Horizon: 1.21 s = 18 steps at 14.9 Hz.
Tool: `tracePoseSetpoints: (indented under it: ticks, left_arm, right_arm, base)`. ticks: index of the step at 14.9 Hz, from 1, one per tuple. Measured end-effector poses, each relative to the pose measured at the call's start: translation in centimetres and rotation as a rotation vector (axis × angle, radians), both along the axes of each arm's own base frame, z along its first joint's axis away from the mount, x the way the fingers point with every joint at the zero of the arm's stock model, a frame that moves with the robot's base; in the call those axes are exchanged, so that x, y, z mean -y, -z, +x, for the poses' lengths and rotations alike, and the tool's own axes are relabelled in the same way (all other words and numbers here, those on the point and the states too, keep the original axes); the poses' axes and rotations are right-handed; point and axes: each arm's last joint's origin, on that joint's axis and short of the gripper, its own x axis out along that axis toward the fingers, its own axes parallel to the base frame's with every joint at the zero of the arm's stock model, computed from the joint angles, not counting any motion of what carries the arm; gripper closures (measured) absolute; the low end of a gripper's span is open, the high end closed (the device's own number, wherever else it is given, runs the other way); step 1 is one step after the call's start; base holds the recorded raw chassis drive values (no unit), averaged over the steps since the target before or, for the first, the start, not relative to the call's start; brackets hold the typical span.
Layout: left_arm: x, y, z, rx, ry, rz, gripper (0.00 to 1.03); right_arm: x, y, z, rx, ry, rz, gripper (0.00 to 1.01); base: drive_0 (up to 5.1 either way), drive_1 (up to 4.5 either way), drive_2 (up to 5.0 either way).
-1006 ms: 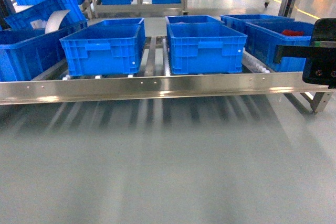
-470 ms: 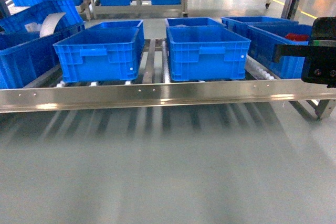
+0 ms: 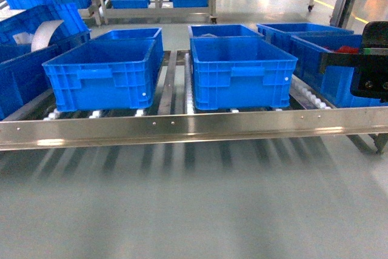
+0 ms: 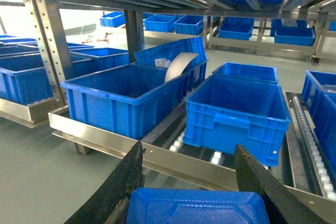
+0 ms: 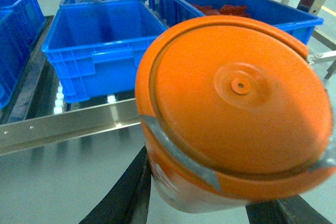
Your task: Sort blue parts and orange caps into right shelf containers
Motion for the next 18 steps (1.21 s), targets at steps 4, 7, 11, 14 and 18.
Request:
tracePoseSetpoints:
  ticks: [4,7,11,14,18]
  left_arm:
    - [0.00,-0.04,0.00,0.005,0.000,-0.001,0.62]
    - [0.01,0.08,0.04,-0.004,0.002,0.001,0.62]
    - [-0.01,0.07,0.04,-0.004,-0.003,0.001,0.62]
    - [-0.01,0.07,0.04,-0.004,0.000,0.001,0.62]
    - [-0.01,0.06,0.04,-0.003,0.000,0.001,0.62]
  right_arm:
    - [-0.01,-0.04,0.00,0.003,0.000,0.001,0.60]
    - [0.01,0.04,0.02,-0.001,0.001,0.000,0.60]
    - [-0.02,0.05,0.00,-0.003,0.000,-0.002,0.60]
    - [-0.03,0.05,0.00,-0.002,-0.001,-0.001,0.60]
    - [-0.02,0.04,0.01,-0.001,-0.001,0.000,0.60]
  base:
    - [0.1,3.77,-3.5]
    - [0.1,1.13,-1.0]
    - [0.0,0.00,0.0]
    - [0.0,0.00,0.0]
    - [0.0,0.00,0.0]
